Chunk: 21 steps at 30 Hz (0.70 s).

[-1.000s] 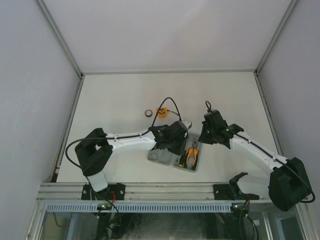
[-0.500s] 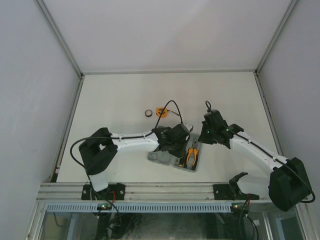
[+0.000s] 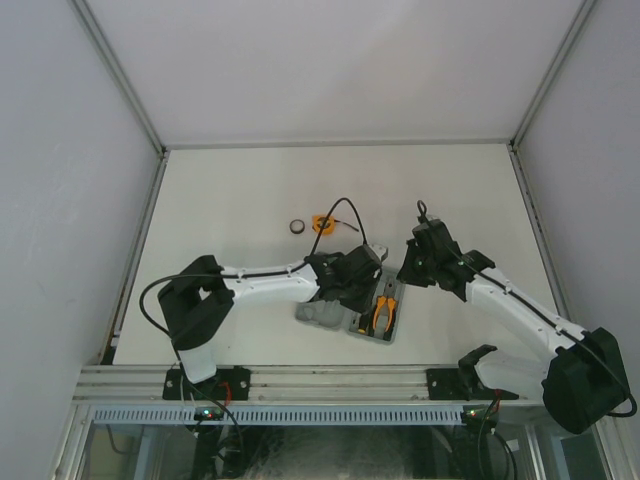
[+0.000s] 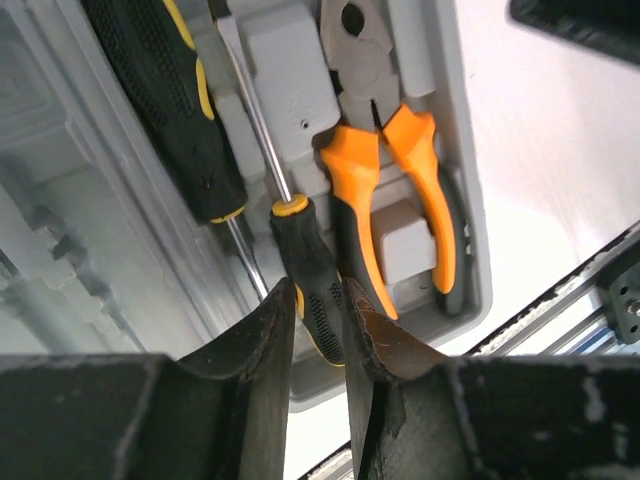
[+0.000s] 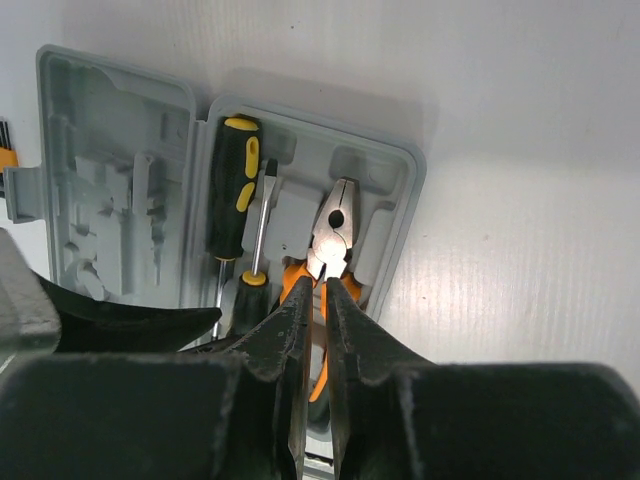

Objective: Sort the tools into containers
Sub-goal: Adjust the screwdriver in the storage box.

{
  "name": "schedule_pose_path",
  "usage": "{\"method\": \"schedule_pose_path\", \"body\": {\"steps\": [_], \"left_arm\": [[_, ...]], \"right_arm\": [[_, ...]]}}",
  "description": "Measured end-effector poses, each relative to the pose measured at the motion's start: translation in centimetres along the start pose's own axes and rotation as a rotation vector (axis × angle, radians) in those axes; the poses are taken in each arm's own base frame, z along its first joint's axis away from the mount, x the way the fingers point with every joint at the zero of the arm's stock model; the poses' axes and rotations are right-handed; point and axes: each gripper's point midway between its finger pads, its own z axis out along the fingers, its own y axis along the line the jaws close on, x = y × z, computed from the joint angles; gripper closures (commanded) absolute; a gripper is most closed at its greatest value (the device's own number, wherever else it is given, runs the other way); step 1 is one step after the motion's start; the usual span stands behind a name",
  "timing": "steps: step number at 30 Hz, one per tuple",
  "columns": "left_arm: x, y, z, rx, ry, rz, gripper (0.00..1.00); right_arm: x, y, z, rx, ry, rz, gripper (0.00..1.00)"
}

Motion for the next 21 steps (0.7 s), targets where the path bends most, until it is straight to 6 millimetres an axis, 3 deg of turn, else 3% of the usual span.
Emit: {"method": "schedule_pose_path", "body": {"steps": [5,21], "left_arm": [[-1.23,-0.47,-0.27,0.001,-0.034,-0.008,0.70],[-0.51,-0.04,0.68,-0.015,-0.013,-0.029,0.71]], "right_arm": [[-0.01,-0.02,-0.02,0.000,0.000,-0.002,0.91],[0.09,0.35,-0.01,-0.019,0.007,-0.002,0.91]]}}
